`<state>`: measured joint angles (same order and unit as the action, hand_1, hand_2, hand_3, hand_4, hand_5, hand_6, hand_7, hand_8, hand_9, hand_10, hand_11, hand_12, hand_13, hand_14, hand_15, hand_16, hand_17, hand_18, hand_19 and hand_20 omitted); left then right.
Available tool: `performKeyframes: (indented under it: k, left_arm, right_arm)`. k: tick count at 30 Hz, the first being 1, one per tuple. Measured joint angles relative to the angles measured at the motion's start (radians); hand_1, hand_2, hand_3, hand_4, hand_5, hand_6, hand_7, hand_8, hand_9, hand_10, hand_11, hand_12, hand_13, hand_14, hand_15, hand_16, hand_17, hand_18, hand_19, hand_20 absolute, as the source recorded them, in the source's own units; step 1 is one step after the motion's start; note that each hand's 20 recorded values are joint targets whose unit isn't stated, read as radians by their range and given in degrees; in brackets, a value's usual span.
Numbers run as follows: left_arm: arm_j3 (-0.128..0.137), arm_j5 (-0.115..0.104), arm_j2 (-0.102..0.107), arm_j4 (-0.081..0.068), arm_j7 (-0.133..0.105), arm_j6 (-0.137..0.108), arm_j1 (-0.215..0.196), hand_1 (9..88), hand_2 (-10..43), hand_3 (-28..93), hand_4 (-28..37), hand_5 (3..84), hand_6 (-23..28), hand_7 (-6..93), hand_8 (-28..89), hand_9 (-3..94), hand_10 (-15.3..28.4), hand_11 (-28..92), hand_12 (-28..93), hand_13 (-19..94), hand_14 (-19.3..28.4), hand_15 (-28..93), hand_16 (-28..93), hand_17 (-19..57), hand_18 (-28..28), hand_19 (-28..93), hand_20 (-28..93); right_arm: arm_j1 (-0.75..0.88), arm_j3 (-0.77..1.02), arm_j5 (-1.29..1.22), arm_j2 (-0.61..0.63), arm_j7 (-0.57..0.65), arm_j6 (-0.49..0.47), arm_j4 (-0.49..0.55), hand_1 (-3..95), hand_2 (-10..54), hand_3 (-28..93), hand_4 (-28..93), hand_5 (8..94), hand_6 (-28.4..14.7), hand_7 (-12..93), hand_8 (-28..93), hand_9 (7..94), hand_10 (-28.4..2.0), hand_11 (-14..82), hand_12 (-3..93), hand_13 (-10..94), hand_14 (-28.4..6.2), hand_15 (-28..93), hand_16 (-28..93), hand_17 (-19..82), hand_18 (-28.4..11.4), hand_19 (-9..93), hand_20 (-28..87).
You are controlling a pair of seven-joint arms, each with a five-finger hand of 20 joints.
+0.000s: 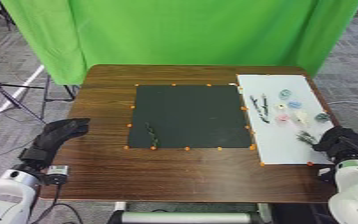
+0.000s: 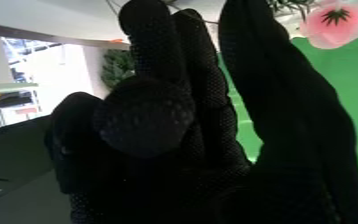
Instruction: Arrange flowers
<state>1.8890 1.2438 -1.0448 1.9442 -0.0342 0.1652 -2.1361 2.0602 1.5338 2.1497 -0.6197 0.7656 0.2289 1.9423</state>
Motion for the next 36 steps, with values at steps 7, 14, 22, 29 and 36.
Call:
performKeyframes:
  k: [7,14,22,29,36]
  left_arm:
    - [0.000,0.004,-0.001,0.000,0.001,0.005,0.003,25.4,-1.3,58,-22.0,45.7,5.5,11.5,-5,44.2,16.0,17,12,35,19.3,18,1,4.8,13.5,11,16]
    - [0.000,0.004,-0.001,0.000,0.001,0.006,0.005,25.3,-1.3,58,-22.1,45.8,5.5,11.5,-5,44.3,16.0,17,12,35,19.3,18,1,4.8,13.5,11,16]
    - [-0.001,0.004,-0.001,0.000,0.001,0.008,0.006,25.3,-1.2,58,-22.1,45.8,5.4,11.6,-5,44.3,16.0,17,12,35,19.4,18,1,4.8,13.5,11,16]
    - [0.002,0.004,0.000,0.001,0.003,0.009,0.006,24.7,-1.2,59,-22.3,45.9,5.5,11.8,-5,44.4,16.2,17,12,35,19.5,18,1,4.6,13.7,11,16]
    - [0.002,0.004,0.001,0.003,0.006,0.014,0.006,24.2,-1.2,59,-23.0,46.0,5.6,11.6,-5,44.6,16.2,17,12,35,19.5,18,1,4.5,13.7,11,16]
  right_arm:
    - [-0.011,-0.035,0.028,0.009,0.000,0.104,-0.023,71.4,-9.5,38,-2,71.9,-2.2,30,23,89.7,-9.7,20.9,46.6,94,-0.4,55,37,67,-8.8,93,47]
    - [-0.018,-0.028,0.039,0.018,-0.008,0.164,-0.012,69.1,-9.5,45,-4,72.1,-3.1,33,21,89.6,-10.0,24.5,45.0,94,0.0,56,36,68,-8.3,93,47]
    - [-0.035,-0.001,0.028,0.037,-0.032,0.178,0.047,68.2,-9.5,47,-3,72.6,-3.8,35,20,90.1,-10.2,26.0,43.9,94,0.4,58,34,70,-7.9,93,47]
    - [-0.075,0.043,-0.282,0.059,-0.079,0.178,0.149,68.5,-9.5,47,-2,73.6,-4.8,35,19,91.2,-10.7,26.0,41.7,94,0.1,58,32,72,-6.0,92,43]
    - [-0.220,-0.051,-0.366,0.070,-0.123,0.180,0.191,68.8,-9.5,46,-1,73.9,-5.2,35,19,91.5,-11.0,26.3,41.0,94,-0.3,58,30,73,-4.7,91,41]
